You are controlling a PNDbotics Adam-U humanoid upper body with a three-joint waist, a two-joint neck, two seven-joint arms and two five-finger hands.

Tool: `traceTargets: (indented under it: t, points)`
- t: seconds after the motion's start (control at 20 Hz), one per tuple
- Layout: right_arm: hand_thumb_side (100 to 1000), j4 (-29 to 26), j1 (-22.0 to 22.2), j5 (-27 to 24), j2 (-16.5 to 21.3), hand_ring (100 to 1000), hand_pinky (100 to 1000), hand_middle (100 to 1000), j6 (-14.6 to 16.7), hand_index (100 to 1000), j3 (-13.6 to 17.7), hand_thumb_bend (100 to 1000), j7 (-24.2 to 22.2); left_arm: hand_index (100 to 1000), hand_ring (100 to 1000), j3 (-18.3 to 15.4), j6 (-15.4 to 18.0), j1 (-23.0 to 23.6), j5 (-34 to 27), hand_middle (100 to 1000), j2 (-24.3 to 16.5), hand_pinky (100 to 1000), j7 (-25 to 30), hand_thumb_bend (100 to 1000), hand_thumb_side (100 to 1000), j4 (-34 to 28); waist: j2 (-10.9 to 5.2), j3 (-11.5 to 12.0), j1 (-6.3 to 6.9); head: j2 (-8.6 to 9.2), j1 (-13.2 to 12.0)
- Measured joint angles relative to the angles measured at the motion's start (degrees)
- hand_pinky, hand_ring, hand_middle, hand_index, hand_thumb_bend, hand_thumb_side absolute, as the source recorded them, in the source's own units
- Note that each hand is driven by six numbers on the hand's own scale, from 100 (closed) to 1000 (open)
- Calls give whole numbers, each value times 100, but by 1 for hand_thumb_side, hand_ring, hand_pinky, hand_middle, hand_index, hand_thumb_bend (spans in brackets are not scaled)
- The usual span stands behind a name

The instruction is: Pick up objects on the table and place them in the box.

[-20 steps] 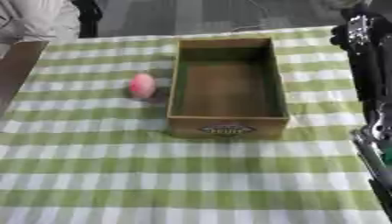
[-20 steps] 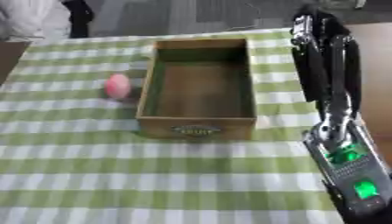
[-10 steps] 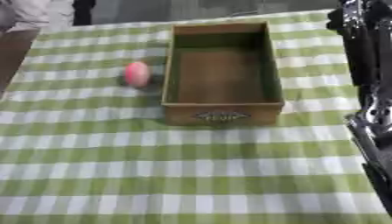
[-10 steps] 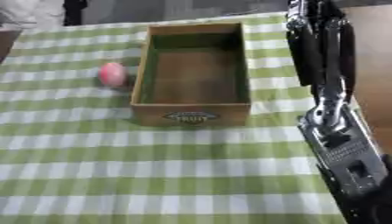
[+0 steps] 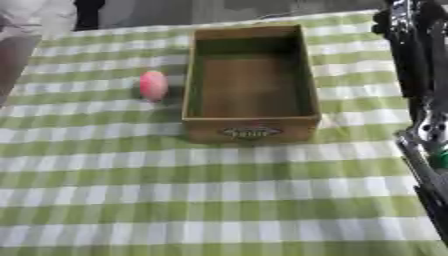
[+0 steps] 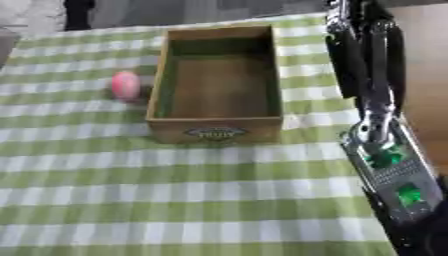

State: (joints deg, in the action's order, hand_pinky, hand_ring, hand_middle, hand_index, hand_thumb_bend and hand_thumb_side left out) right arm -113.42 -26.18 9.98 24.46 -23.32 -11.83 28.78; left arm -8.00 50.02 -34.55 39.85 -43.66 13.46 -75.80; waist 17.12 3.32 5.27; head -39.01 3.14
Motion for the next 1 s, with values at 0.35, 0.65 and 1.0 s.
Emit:
traceTargets:
  t: [0.35, 0.65, 1.0]
  points:
    - [960, 0, -18, 0, 11, 665, 760, 601, -27, 797, -64, 100, -66, 998, 776, 193, -308, -966, -20, 766, 59, 717, 308, 345, 955, 1195, 1, -142, 61, 84, -101]
    - [960, 0, -58, 0, 57, 665, 762, 602, -34, 798, -106, 100, -109, 970, 758, 197, -518, -1593, -79, 748, 339, 697, 518, 312, 936, 2047, 53, -271, 123, 191, -194]
    - [964, -1, -164, -3, 74, 666, 762, 602, 9, 798, -134, 100, -157, 964, 749, 110, -656, -1952, -138, 742, 724, 684, 657, 310, 951, 2660, 99, -434, 171, 281, -315]
